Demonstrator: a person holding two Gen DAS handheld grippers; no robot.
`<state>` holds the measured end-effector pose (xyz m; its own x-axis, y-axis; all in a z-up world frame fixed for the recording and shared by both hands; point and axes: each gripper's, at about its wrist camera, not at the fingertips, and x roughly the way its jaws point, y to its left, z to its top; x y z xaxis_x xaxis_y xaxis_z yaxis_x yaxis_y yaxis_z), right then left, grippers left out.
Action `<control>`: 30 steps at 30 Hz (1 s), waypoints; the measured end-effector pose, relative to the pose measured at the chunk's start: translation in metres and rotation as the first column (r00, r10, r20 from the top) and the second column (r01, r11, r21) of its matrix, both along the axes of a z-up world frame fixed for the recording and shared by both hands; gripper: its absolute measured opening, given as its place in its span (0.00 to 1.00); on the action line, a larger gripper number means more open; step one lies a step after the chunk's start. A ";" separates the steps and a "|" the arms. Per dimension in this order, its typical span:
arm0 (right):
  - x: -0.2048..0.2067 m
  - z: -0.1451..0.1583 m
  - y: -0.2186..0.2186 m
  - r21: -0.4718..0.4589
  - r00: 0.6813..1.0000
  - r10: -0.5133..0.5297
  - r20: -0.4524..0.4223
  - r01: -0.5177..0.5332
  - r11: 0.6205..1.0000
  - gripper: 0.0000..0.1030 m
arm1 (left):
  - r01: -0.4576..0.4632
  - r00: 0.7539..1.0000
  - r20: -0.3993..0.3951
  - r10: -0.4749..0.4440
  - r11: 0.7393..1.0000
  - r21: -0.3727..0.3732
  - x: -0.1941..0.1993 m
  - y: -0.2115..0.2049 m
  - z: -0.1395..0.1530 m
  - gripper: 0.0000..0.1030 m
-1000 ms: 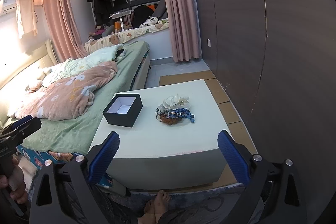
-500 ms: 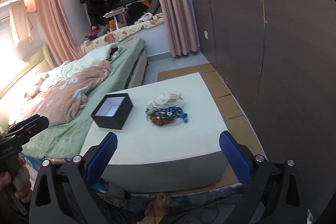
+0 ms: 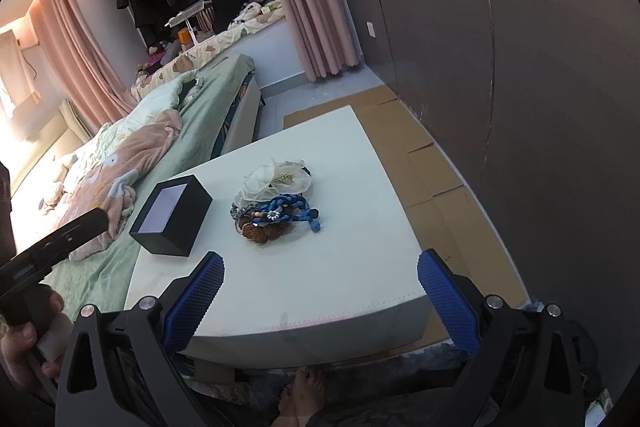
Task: Organize jewelry
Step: 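Reach the right gripper to the blue braided cord and grasp it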
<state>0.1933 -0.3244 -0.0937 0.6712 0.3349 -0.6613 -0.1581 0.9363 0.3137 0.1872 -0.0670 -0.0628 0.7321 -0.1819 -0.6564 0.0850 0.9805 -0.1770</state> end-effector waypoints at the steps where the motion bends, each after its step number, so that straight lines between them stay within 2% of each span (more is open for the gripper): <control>1: 0.006 -0.004 -0.001 0.010 1.000 0.000 -0.010 0.000 1.000 0.91 | 0.009 1.000 -0.010 -0.009 1.000 0.000 0.007 -0.003 -0.003 0.89; 8: 0.035 -0.031 -0.004 0.072 0.997 0.002 -0.075 0.004 0.997 0.79 | 0.054 0.997 -0.064 -0.053 0.999 0.004 0.052 -0.019 -0.025 0.84; 17: 0.062 -0.061 -0.020 0.130 0.988 -0.059 -0.143 0.078 0.989 0.70 | 0.112 0.986 -0.125 -0.107 0.993 0.028 0.104 -0.046 -0.056 0.82; 25: 0.073 -0.073 -0.031 0.127 0.979 -0.092 -0.182 0.116 0.985 0.70 | 0.119 0.980 -0.171 -0.105 0.990 0.075 0.142 -0.058 -0.085 0.78; 26: 0.074 -0.075 -0.030 0.124 0.978 -0.094 -0.187 0.118 0.985 0.70 | 0.115 0.979 -0.178 -0.100 0.990 0.079 0.145 -0.058 -0.087 0.73; 28: 0.075 -0.076 -0.030 0.122 0.977 -0.096 -0.192 0.121 0.985 0.70 | 0.098 0.977 -0.201 -0.077 0.991 0.092 0.151 -0.056 -0.093 0.55; 29: 0.075 -0.076 -0.030 0.123 0.976 -0.096 -0.195 0.121 0.985 0.70 | 0.096 0.973 -0.219 -0.077 0.992 0.081 0.153 -0.055 -0.095 0.28; 30: 0.076 -0.077 -0.028 0.125 0.976 -0.093 -0.198 0.120 0.985 0.70 | 0.103 0.968 -0.235 -0.085 0.993 0.065 0.156 -0.054 -0.097 0.09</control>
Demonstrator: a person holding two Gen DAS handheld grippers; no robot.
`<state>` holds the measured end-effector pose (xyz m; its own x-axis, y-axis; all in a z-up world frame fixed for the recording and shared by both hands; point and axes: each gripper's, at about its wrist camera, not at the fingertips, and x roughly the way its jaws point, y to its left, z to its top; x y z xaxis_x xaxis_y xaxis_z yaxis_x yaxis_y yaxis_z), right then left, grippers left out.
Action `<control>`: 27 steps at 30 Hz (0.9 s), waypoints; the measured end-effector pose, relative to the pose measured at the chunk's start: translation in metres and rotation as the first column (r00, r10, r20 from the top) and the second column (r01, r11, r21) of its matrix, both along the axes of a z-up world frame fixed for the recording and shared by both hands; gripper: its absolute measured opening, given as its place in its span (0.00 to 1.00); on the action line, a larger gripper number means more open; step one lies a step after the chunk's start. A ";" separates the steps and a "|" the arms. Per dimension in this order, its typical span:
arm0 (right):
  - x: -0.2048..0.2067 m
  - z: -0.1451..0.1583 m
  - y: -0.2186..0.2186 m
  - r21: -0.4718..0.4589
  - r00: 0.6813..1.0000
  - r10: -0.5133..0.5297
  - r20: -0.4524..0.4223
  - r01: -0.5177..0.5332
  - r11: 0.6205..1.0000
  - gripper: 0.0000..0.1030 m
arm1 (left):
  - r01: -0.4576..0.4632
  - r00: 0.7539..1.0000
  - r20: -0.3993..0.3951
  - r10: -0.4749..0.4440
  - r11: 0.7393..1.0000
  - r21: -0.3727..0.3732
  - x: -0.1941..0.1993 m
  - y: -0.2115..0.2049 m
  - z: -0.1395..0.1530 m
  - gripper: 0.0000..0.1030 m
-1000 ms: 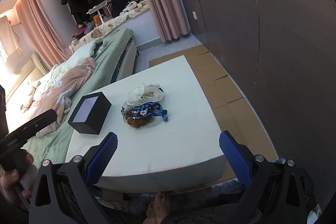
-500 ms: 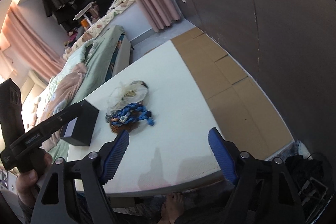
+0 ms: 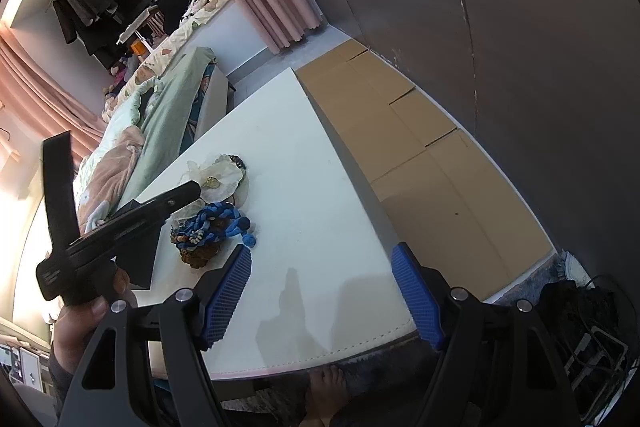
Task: Organize jewelry
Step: 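Reach the right gripper to the blue braided cord and grasp it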
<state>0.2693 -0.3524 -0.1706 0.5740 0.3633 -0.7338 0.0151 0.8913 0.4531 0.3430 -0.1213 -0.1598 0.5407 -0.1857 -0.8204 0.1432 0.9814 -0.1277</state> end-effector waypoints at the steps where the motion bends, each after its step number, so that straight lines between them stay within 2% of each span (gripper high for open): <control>1: 0.001 0.000 0.001 0.003 1.000 0.002 -0.001 -0.002 1.000 0.70 | 0.002 1.000 -0.008 -0.002 1.000 -0.010 0.000 0.002 -0.001 0.04; 5: 0.006 -0.003 0.012 0.042 0.999 0.028 -0.020 -0.027 0.999 0.63 | -0.018 0.999 0.036 0.019 0.999 -0.035 -0.011 0.014 0.012 0.04; 10: 0.011 -0.007 0.035 0.094 0.996 0.080 -0.033 -0.077 0.993 0.62 | -0.051 0.996 0.069 0.056 0.996 -0.075 -0.027 0.035 0.031 0.04; 19: 0.024 -0.015 0.080 0.194 0.982 0.179 -0.059 -0.165 0.967 0.62 | -0.093 0.987 0.120 0.104 0.991 -0.099 -0.058 0.067 0.065 0.04; 23: 0.035 -0.022 0.095 0.255 0.978 0.190 -0.084 -0.163 0.953 0.62 | -0.112 0.984 0.130 0.125 0.988 -0.102 -0.069 0.081 0.077 0.04; 27: 0.048 -0.032 0.096 0.292 0.983 0.137 -0.127 -0.095 0.952 0.59 | -0.132 0.979 0.139 0.146 0.985 -0.108 -0.084 0.098 0.088 0.04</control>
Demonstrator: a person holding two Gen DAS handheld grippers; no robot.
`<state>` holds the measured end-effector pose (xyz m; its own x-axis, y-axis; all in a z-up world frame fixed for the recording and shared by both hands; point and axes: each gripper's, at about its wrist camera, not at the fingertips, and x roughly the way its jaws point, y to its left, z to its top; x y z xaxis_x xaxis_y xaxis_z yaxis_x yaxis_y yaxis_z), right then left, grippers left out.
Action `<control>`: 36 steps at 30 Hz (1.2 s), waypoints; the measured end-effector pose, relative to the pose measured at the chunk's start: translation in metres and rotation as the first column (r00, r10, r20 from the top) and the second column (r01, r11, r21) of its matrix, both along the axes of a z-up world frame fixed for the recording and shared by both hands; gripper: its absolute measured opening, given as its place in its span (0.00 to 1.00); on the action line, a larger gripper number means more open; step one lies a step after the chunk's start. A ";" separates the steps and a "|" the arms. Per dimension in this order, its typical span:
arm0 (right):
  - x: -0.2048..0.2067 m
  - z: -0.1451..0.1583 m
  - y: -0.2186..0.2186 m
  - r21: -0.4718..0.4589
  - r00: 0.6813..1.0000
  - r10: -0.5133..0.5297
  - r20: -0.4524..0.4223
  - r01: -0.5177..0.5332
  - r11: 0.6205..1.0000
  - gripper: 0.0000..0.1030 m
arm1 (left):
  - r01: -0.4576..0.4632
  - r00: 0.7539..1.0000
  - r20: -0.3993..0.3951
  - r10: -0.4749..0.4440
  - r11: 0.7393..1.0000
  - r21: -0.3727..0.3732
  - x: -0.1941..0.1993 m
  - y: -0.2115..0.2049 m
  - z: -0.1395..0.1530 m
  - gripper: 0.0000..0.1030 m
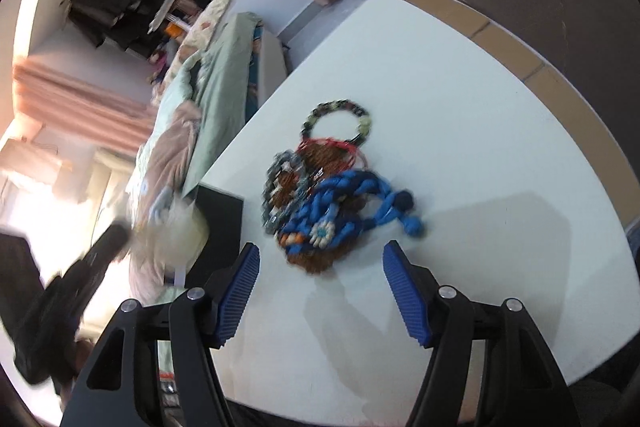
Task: Organize jewelry
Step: 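Reach the right gripper to the blue braided cord and grasp it, then carry the blue cord into the black box and open the right gripper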
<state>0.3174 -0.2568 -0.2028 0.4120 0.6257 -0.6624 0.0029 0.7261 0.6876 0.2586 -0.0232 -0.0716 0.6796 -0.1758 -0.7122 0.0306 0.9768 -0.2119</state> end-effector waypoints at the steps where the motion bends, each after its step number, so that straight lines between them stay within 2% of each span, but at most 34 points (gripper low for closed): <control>1: 0.003 -0.002 -0.003 0.003 1.000 -0.016 -0.011 0.016 1.000 0.56 | -0.003 1.000 0.003 0.003 1.000 0.000 -0.003 0.003 0.002 0.04; 3: 0.011 -0.007 -0.006 0.018 0.998 -0.052 -0.035 0.053 0.998 0.38 | -0.013 1.000 0.009 0.013 1.000 0.001 -0.008 0.013 0.006 0.04; 4: 0.015 -0.010 -0.007 0.026 0.997 -0.062 -0.053 0.064 0.998 0.22 | -0.021 1.000 0.011 0.021 1.000 -0.001 -0.011 0.018 0.008 0.04; 5: 0.016 -0.010 -0.008 0.049 0.996 -0.068 -0.054 0.071 0.996 0.12 | -0.026 1.000 0.013 0.026 1.000 -0.004 -0.013 0.023 0.010 0.04; 8: 0.015 0.005 -0.007 0.013 0.996 -0.087 -0.007 0.087 0.996 0.11 | -0.046 0.999 0.027 0.047 0.999 -0.011 -0.022 0.039 0.016 0.04; 12: 0.010 0.036 0.006 -0.010 0.996 -0.063 0.069 0.064 0.998 0.10 | -0.071 0.996 0.046 0.072 0.997 -0.027 -0.028 0.060 0.023 0.04; 13: 0.010 0.042 0.008 -0.014 0.995 -0.057 0.081 0.059 0.998 0.05 | -0.076 0.996 0.050 0.078 0.997 -0.035 -0.028 0.066 0.025 0.04; 21: -0.001 0.098 0.041 -0.069 0.981 0.011 0.193 0.002 0.998 0.05 | -0.080 0.995 0.049 0.084 0.994 -0.072 -0.012 0.091 0.028 0.05; 22: -0.002 0.105 0.048 -0.074 0.978 0.022 0.205 -0.007 0.997 0.05 | -0.078 0.996 0.039 0.082 0.994 -0.078 -0.010 0.093 0.028 0.09; 23: -0.003 0.110 0.052 -0.078 0.976 0.030 0.214 -0.013 0.997 0.05 | -0.078 0.996 0.026 0.080 0.992 -0.097 -0.008 0.097 0.026 0.34; 24: -0.005 0.115 0.057 -0.082 0.975 0.038 0.221 -0.020 0.996 0.05 | -0.083 0.996 0.029 0.087 0.991 -0.108 -0.009 0.101 0.026 0.66; 25: -0.006 0.119 0.061 -0.084 0.973 0.044 0.227 -0.026 0.996 0.05 | -0.096 0.993 0.051 0.102 0.989 -0.111 -0.013 0.105 0.027 0.72; 29: -0.008 0.132 0.085 -0.091 0.967 0.084 0.242 -0.064 0.994 0.05 | -0.112 0.991 0.057 0.120 0.987 -0.114 -0.024 0.119 0.028 0.72; 36: -0.004 0.139 0.130 -0.101 0.957 0.151 0.249 -0.129 0.986 0.05 | -0.199 0.978 0.045 0.205 0.974 -0.112 -0.052 0.165 0.026 0.74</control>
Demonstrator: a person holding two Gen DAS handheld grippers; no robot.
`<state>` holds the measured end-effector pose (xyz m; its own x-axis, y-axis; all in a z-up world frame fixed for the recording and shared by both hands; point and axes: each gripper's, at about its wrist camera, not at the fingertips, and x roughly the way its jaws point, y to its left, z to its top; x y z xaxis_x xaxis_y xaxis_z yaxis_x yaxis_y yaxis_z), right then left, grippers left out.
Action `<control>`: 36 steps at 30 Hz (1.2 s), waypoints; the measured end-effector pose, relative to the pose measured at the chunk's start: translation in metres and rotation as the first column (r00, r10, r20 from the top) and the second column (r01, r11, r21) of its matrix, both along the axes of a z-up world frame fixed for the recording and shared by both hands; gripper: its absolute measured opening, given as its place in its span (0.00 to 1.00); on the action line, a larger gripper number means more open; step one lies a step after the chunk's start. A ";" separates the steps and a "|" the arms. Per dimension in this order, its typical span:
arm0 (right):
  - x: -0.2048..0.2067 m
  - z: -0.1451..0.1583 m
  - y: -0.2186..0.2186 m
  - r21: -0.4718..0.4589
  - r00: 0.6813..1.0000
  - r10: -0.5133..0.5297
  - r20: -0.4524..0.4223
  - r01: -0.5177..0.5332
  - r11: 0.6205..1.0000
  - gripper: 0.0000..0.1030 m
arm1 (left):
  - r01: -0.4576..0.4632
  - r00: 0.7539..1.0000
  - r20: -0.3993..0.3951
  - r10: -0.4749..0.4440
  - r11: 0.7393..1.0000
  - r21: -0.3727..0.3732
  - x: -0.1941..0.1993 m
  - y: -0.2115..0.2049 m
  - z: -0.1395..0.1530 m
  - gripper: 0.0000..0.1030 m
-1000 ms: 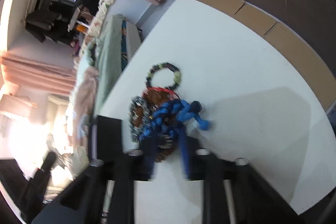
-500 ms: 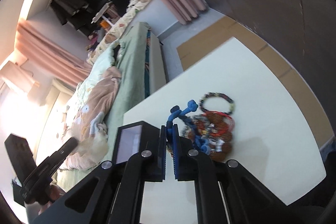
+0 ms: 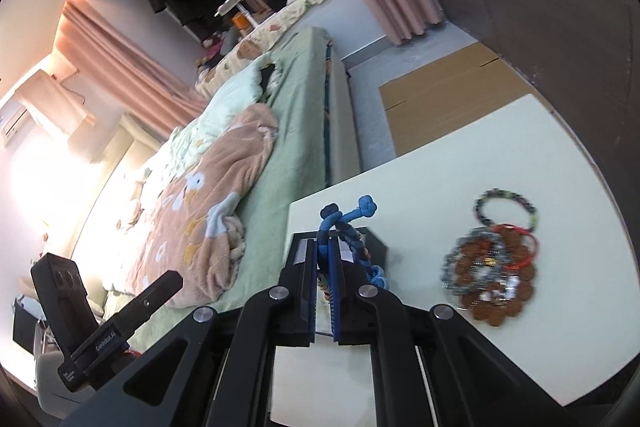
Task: Organize jewelry
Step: 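Carry the blue cord into the black box and open the right gripper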
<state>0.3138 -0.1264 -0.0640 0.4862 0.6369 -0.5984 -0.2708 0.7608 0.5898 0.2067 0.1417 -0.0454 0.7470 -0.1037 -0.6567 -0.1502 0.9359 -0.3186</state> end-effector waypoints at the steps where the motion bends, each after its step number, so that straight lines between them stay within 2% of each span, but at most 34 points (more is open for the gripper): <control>1: 0.001 0.001 0.006 0.001 1.000 0.012 0.001 -0.012 1.000 0.05 | -0.016 1.000 0.000 0.016 1.000 0.005 -0.005 0.006 0.000 0.75; 4: 0.001 0.005 0.027 0.021 0.999 0.049 0.003 -0.049 0.999 0.06 | -0.042 0.999 0.000 0.042 0.999 0.014 -0.015 0.018 0.001 0.78; 7: 0.003 0.007 0.049 0.021 0.996 0.089 -0.010 -0.089 0.996 0.12 | -0.058 0.998 -0.005 0.058 0.998 0.019 -0.022 0.025 0.001 0.80; 9: 0.004 0.005 0.055 0.008 0.995 0.098 -0.023 -0.098 0.995 0.58 | -0.064 0.998 -0.006 0.064 0.998 0.022 -0.024 0.027 0.002 0.83; 10: 0.000 0.007 0.053 0.004 0.997 0.075 0.006 -0.075 0.997 0.80 | -0.064 0.998 -0.007 0.064 0.998 0.025 -0.025 0.027 0.001 0.83; 12: -0.006 0.012 0.049 -0.011 0.997 0.061 0.047 -0.060 0.998 0.80 | -0.062 0.998 -0.009 0.062 0.998 0.029 -0.025 0.025 0.001 0.83; 15: -0.006 0.005 0.032 0.001 0.999 0.051 0.014 -0.051 0.999 0.78 | -0.049 0.999 -0.016 0.050 0.998 0.026 -0.020 0.017 -0.002 0.83; 25: -0.014 -0.012 -0.064 -0.042 0.993 -0.118 -0.020 0.117 0.992 0.78 | 0.062 0.998 -0.027 -0.061 0.998 0.016 0.010 -0.043 -0.008 0.83; 28: -0.014 -0.016 -0.085 -0.058 0.988 -0.152 -0.028 0.150 0.987 0.81 | 0.095 0.995 -0.034 -0.095 0.995 0.011 0.021 -0.065 -0.012 0.83; 32: -0.016 -0.023 -0.116 -0.062 0.980 -0.198 -0.035 0.195 0.979 0.92 | 0.135 0.990 -0.044 -0.135 0.991 0.003 0.035 -0.093 -0.017 0.83; 36: -0.016 -0.034 -0.141 -0.051 0.971 -0.234 -0.056 0.232 0.971 0.92 | 0.182 0.982 -0.056 -0.182 0.983 0.004 0.047 -0.122 -0.022 0.83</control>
<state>0.2982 -0.2672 -0.0976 0.5799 0.4828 -0.6562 -0.0476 0.8242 0.5643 0.2538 0.0195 -0.0671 0.6790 -0.2284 -0.6977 0.0059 0.9520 -0.3059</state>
